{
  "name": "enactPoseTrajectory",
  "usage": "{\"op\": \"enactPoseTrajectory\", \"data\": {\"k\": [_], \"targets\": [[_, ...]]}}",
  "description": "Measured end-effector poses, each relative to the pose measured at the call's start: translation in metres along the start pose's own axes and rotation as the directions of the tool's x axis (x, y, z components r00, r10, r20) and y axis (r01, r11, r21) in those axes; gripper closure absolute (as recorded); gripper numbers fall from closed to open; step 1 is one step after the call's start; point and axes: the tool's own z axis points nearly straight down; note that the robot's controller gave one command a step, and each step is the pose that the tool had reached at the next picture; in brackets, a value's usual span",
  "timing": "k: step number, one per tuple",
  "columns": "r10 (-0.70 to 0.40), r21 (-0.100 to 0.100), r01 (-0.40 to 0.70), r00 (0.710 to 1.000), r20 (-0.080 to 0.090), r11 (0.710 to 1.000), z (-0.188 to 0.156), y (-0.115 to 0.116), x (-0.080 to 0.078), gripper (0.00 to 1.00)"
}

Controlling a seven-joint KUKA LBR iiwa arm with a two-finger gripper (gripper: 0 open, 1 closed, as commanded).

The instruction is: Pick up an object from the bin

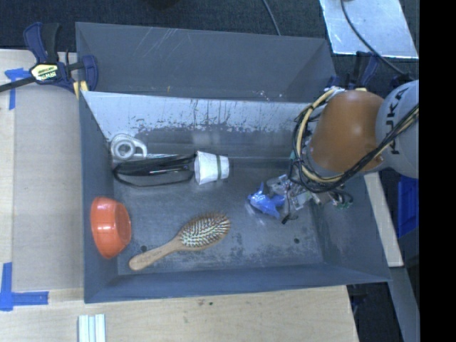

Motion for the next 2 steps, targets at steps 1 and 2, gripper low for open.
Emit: {"op": "enactPoseTrajectory", "data": {"k": [1, 2], "targets": [[0.0, 0.0, 0.0, 1.0, 0.0, 1.0, 0.0, 0.0, 0.0, 1.0], [-0.032, 0.003, 0.032, 0.999, 0.007, 0.999, 0.002, -0.018, -0.045, 1.0]]}}
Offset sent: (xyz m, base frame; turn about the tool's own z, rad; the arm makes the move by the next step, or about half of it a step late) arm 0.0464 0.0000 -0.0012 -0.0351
